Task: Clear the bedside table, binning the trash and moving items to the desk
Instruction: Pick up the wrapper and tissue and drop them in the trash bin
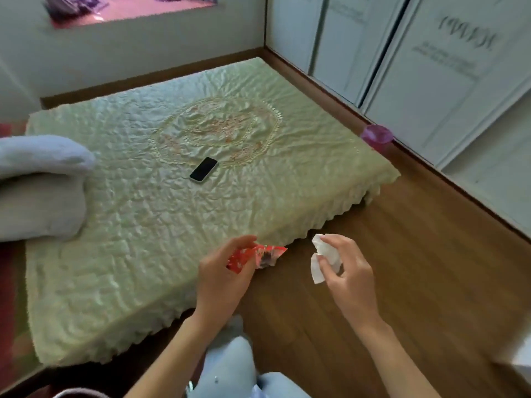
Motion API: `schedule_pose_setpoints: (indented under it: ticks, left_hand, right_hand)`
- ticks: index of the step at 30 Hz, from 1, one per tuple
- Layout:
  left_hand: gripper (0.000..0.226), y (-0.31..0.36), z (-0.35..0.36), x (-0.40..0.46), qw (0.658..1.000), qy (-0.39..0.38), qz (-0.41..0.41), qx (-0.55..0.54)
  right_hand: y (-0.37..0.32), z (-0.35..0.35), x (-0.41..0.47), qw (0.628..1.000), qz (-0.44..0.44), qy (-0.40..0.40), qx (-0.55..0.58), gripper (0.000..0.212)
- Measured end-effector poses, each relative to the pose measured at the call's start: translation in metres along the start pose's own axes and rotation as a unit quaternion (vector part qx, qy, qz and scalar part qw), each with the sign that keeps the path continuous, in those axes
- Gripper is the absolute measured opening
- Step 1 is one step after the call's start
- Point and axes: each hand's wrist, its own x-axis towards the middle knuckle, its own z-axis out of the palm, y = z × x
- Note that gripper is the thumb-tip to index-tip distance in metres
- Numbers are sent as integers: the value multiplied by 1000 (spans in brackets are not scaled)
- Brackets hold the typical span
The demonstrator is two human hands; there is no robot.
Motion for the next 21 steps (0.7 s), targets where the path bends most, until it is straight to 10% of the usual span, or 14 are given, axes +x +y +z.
schedule_pose_setpoints:
  ticks: [21]
  left_hand:
    - [26, 66, 355, 217, 943, -295, 121, -93]
  right_hand:
    - [181, -182, 145, 940, 186, 239, -157, 36]
